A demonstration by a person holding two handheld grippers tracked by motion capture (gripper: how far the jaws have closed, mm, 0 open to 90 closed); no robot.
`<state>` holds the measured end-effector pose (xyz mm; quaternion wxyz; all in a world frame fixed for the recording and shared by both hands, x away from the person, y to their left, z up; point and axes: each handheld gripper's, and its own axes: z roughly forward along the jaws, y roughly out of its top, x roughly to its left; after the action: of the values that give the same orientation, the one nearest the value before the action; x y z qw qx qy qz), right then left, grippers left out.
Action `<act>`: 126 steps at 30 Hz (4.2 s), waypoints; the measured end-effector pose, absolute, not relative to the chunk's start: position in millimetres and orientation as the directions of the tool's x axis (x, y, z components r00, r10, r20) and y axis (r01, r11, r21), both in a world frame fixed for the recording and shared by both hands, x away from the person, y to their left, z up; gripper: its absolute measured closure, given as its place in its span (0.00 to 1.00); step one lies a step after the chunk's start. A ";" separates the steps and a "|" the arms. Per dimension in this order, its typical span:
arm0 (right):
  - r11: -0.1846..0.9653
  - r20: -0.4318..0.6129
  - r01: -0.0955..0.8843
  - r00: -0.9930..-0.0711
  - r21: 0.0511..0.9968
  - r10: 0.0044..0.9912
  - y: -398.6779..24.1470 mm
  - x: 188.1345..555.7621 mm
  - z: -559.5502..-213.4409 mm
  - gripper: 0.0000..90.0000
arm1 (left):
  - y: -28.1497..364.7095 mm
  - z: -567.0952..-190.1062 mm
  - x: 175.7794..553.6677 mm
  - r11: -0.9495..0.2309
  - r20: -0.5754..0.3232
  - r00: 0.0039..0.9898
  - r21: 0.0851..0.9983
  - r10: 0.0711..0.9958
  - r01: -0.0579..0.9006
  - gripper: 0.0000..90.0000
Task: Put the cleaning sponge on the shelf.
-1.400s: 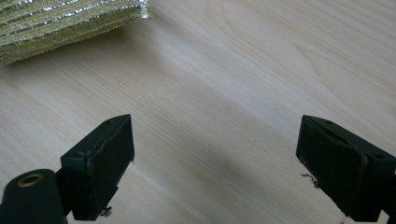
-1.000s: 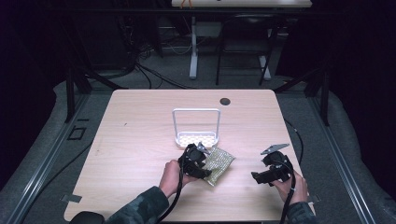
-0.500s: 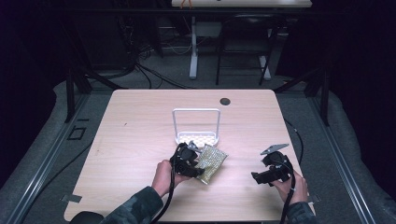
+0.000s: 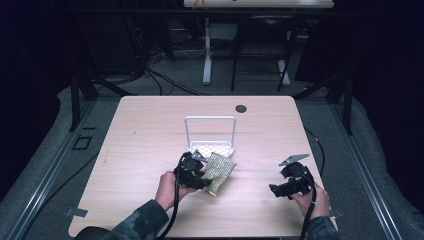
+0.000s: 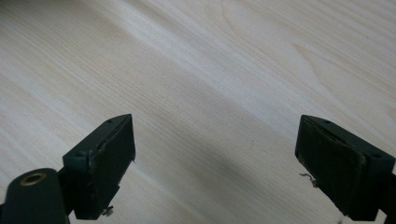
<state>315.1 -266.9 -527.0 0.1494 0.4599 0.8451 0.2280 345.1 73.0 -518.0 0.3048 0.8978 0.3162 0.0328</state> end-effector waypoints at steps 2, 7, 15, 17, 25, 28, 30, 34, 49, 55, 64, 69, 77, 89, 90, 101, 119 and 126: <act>0.470 -0.039 0.711 -0.531 0.522 0.847 -266.5 314.8 -527.0 0.13 | 75.7 -516.8 345.3 -0.602 -0.136 0.791 0.576 0.596 0.553 0.69; 0.472 -0.038 0.712 -0.533 0.520 0.845 -266.4 314.7 -526.8 0.13 | 83.2 -512.4 347.9 -0.593 -0.123 0.786 0.588 0.606 0.550 0.69; 0.477 -0.048 0.709 -0.533 0.520 0.844 -266.1 315.0 -527.4 0.13 | 92.0 -506.4 356.2 -0.560 -0.108 0.758 0.608 0.643 0.562 0.69; 0.480 -0.048 0.709 -0.536 0.517 0.843 -266.3 314.9 -526.9 0.13 | 93.7 -506.1 359.3 -0.555 -0.107 0.752 0.609 0.651 0.567 0.69; 0.479 -0.050 0.708 -0.534 0.519 0.844 -266.1 314.8 -526.8 0.13 | 93.9 -508.3 371.9 -0.527 -0.085 0.718 0.620 0.691 0.581 0.69; 0.477 -0.049 0.708 -0.533 0.521 0.844 -266.1 314.8 -527.1 0.13 | 91.4 -510.0 377.7 -0.518 -0.087 0.707 0.619 0.702 0.590 0.69; 0.475 -0.048 0.709 -0.531 0.521 0.846 -266.3 314.7 -527.0 0.13 | 89.7 -511.4 381.8 -0.518 -0.090 0.706 0.615 0.703 0.594 0.69; 0.473 -0.043 0.710 -0.533 0.522 0.845 -266.5 314.6 -527.0 0.13 | 86.8 -513.1 388.9 -0.515 -0.086 0.698 0.613 0.711 0.600 0.69; 0.488 -0.045 0.704 -0.547 0.516 0.836 -265.1 314.6 -527.5 0.13 | 85.3 -517.0 400.9 -0.472 -0.084 0.655 0.626 0.751 0.621 0.68; 0.492 -0.051 0.701 -0.549 0.517 0.834 -264.9 314.5 -527.2 0.13 | 82.1 -518.6 406.4 -0.461 -0.066 0.631 0.625 0.773 0.630 0.68; 0.496 -0.054 0.697 -0.552 0.517 0.832 -264.4 314.1 -527.1 0.13 | 75.6 -527.1 413.0 -0.442 -0.058 0.600 0.620 0.798 0.648 0.68; 0.497 -0.056 0.698 -0.551 0.516 0.832 -264.5 314.2 -527.3 0.13 | 71.2 -530.6 415.9 -0.433 -0.062 0.590 0.620 0.805 0.655 0.67; 0.496 -0.055 0.696 -0.552 0.520 0.832 -263.4 313.8 -527.8 0.13 | 65.1 -533.6 420.4 -0.433 -0.058 0.588 0.617 0.807 0.657 0.67; 0.505 -0.062 0.690 -0.558 0.520 0.827 -262.4 313.6 -527.7 0.12 | 57.3 -536.8 420.7 -0.450 -0.005 0.575 0.616 0.818 0.646 0.57; 0.501 -0.059 0.691 -0.556 0.520 0.829 -262.2 313.5 -527.6 0.12 | 56.9 -536.7 420.5 -0.448 -0.007 0.574 0.617 0.819 0.647 0.57; 0.495 -0.056 0.690 -0.553 0.528 0.831 -262.9 313.6 -528.0 0.12 | 57.5 -530.9 417.9 -0.441 -0.012 0.569 0.618 0.822 0.651 0.37; 0.504 -0.050 0.684 -0.567 0.528 0.822 -262.0 316.0 -527.7 0.12 | 67.0 -505.0 398.2 -0.491 -0.028 0.653 0.635 0.757 0.597 0.20; 0.491 -0.046 0.688 -0.557 0.534 0.829 -265.5 315.8 -527.5 0.12 | 71.8 -497.2 392.4 -0.517 -0.012 0.674 0.632 0.739 0.578 0.17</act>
<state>315.8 -265.5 -527.5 0.1503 0.4460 0.8504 0.2352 392.4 71.8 -497.2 0.3091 0.8610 0.3822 0.1303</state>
